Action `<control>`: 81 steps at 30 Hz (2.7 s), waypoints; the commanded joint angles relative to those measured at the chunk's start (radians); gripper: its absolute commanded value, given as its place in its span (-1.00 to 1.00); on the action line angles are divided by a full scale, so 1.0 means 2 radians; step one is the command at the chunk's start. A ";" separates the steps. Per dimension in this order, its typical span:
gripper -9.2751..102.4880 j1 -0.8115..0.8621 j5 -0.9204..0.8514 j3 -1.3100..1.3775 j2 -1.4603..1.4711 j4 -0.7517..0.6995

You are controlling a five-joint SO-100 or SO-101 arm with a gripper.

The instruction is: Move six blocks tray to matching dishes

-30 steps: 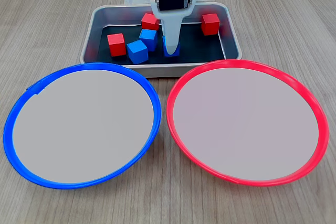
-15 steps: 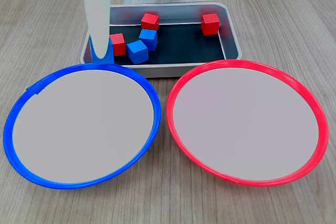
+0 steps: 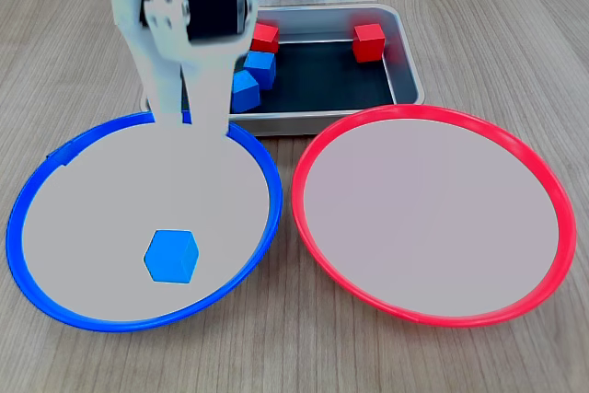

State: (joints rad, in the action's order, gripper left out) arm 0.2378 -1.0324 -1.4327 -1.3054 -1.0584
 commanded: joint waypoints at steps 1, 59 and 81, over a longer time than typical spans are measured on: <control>-0.84 -0.006 -0.082 -0.006 -0.084 -0.114; -0.38 0.026 0.036 -0.031 -0.016 0.088; -0.48 -0.015 0.232 -0.263 -0.207 -0.072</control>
State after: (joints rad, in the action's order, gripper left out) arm 0.2255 -0.5952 -1.9543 -1.7119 -1.2241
